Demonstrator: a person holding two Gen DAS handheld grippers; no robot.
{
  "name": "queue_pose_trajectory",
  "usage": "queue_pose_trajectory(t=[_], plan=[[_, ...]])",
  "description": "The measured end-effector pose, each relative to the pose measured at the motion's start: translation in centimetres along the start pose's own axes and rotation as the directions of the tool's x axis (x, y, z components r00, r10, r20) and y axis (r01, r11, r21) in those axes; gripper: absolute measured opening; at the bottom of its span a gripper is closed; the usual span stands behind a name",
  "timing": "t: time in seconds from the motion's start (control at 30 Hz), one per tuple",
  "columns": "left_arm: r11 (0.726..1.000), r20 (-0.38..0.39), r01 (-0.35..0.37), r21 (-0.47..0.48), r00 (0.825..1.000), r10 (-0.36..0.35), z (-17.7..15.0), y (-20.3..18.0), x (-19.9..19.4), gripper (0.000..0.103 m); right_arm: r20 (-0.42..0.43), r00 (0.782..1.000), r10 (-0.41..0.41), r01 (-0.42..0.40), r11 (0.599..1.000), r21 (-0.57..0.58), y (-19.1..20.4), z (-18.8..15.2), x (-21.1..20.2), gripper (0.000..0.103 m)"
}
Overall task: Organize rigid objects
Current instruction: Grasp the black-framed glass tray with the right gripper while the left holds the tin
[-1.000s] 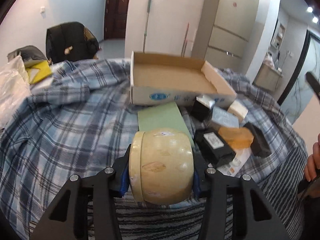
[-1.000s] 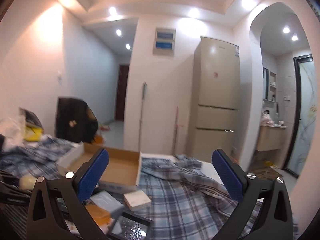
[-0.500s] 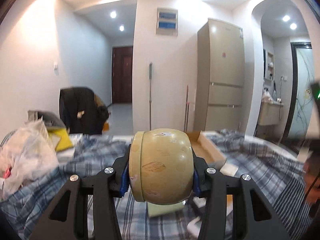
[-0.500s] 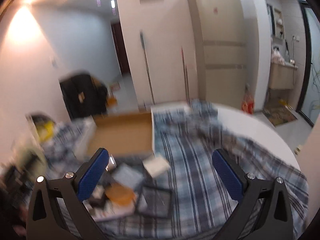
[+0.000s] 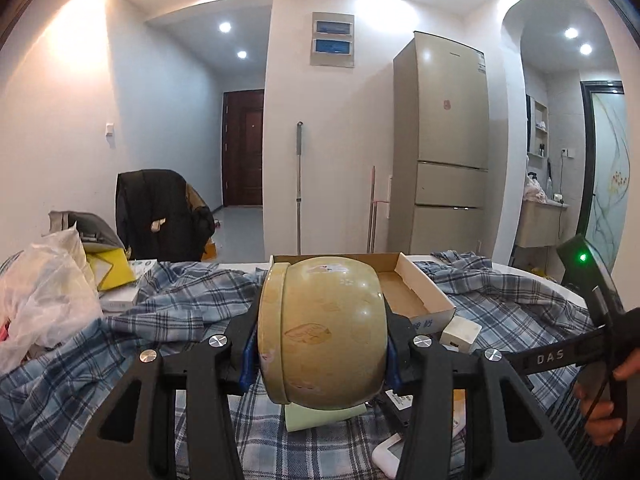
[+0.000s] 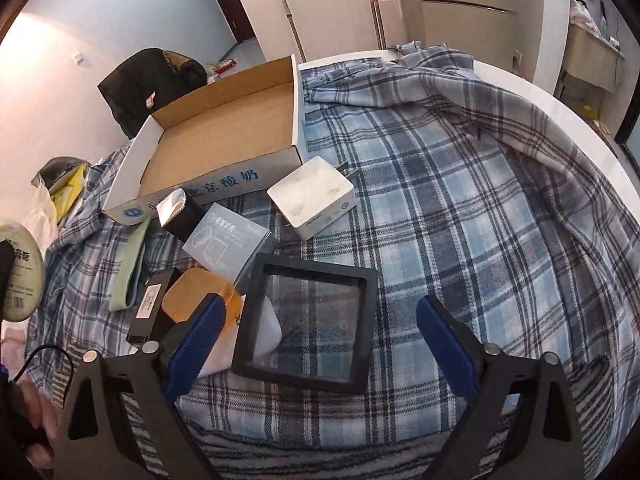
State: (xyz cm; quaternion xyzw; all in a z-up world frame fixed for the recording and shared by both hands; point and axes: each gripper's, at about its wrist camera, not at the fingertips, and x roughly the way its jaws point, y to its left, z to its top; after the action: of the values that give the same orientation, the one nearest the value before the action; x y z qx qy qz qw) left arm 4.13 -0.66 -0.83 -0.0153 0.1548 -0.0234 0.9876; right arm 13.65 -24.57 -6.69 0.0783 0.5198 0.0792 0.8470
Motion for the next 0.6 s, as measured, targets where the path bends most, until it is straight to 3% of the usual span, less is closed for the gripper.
queue_pose_trajectory(t=[0.13, 0.2, 0.33, 0.47, 0.6], plan=[[1.0, -0.008, -0.007, -0.006, 1.0, 0.007, -0.3, 0.1, 0.1, 0.05, -0.046, 0.999, 0.001, -0.002, 1.0, -0.013, 0.4, -0.1, 1.3, 0.082], [1.0, -0.012, -0.007, -0.012, 1.0, 0.007, -0.3, 0.2, 0.1, 0.05, -0.03, 0.999, -0.016, 0.015, 0.999, -0.04, 0.9, -0.2, 1.3, 0.072], [1.0, -0.023, -0.009, -0.027, 1.0, 0.009, -0.3, 0.5, 0.3, 0.05, -0.024, 1.0, -0.012, 0.011, 0.998, -0.07, 1.3, -0.2, 1.1, 0.071], [0.999, -0.026, -0.014, -0.036, 1.0, 0.013, -0.3, 0.7, 0.3, 0.05, 0.083, 0.995, -0.056, 0.07, 0.982, -0.178, 2.5, -0.1, -1.3, 0.071], [0.999, -0.015, -0.014, -0.033, 1.0, 0.014, -0.3, 0.7, 0.1, 0.05, 0.245, 0.969, -0.035, 0.092, 0.97, -0.225, 3.4, 0.2, -5.1, 0.071]])
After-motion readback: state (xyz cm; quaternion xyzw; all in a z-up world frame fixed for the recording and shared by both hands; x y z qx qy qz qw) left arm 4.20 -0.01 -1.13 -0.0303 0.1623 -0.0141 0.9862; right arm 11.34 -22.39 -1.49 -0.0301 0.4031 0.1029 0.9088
